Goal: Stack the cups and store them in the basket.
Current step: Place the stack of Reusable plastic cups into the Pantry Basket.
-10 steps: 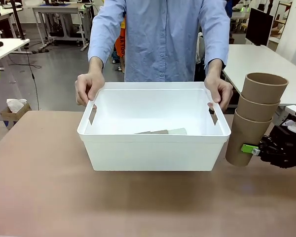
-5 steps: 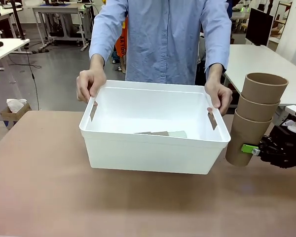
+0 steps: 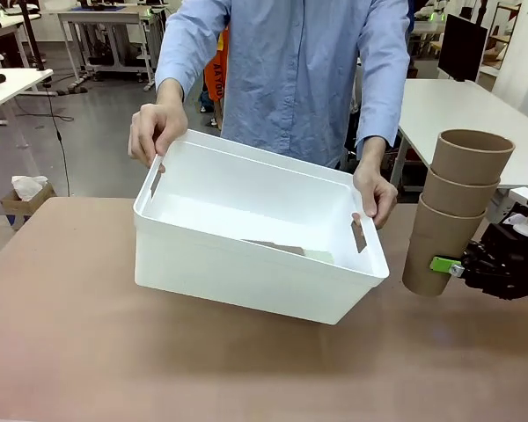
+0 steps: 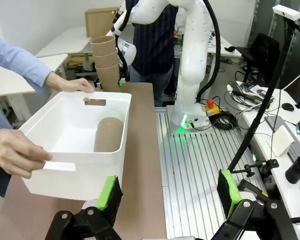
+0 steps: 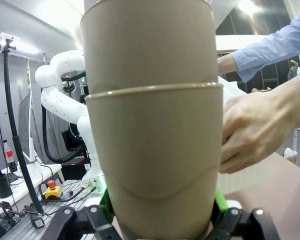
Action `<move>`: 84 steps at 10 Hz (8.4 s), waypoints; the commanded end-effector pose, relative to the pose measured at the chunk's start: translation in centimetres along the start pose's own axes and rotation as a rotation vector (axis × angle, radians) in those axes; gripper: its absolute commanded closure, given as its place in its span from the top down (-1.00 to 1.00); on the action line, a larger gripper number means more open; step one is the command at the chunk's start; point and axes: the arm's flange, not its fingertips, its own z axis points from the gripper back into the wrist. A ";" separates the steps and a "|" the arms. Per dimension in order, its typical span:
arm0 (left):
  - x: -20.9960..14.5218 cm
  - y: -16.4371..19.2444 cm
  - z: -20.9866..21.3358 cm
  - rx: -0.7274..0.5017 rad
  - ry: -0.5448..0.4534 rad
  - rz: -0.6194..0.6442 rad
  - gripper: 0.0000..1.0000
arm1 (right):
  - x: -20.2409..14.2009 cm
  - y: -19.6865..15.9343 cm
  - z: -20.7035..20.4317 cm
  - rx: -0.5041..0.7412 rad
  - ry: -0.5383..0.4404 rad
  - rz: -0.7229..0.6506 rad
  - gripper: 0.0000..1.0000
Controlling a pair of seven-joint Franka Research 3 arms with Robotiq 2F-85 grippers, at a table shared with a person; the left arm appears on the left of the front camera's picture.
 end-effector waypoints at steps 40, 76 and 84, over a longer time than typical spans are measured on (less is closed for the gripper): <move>0.4 0.1 0.0 -0.004 -0.013 -0.009 1.00 | 7.6 -1.1 -29.2 -0.439 1.152 0.103 0.72; 0.4 0.1 0.0 -0.004 -0.013 -0.009 1.00 | 25.1 8.1 -0.8 -0.399 0.657 0.066 1.00; 0.4 0.1 0.0 -0.004 -0.013 -0.009 1.00 | 25.1 8.1 -0.8 -0.399 0.657 0.066 1.00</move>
